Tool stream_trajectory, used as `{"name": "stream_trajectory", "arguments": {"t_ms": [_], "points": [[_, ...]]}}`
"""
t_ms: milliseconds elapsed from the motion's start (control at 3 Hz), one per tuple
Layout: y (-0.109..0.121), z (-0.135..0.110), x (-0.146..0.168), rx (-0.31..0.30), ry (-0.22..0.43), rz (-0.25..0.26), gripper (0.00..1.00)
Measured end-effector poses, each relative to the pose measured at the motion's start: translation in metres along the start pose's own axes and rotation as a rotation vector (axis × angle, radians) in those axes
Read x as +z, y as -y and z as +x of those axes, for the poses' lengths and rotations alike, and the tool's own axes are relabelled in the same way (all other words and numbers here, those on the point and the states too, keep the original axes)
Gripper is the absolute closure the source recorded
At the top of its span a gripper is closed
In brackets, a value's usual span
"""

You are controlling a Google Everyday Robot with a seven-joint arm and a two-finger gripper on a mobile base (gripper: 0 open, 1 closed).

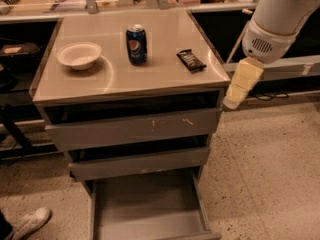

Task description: Place rxbar chocolate into bottom drawer

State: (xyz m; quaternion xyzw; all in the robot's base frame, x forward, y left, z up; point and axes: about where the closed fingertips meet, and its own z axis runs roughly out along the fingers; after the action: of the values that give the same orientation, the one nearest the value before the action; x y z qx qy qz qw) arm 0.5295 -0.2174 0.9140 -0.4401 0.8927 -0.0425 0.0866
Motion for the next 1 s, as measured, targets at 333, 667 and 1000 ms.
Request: {"name": "stream_trajectory", "arguments": {"t_ms": [333, 667, 1000], "points": [[0.002, -0.003, 0.002, 0.001, 0.007, 0.003, 0.00], [0.008, -0.019, 0.011, 0.046, 0.064, -0.034, 0.00], [0.019, -0.058, 0.019, 0.068, 0.085, -0.040, 0.00]]}}
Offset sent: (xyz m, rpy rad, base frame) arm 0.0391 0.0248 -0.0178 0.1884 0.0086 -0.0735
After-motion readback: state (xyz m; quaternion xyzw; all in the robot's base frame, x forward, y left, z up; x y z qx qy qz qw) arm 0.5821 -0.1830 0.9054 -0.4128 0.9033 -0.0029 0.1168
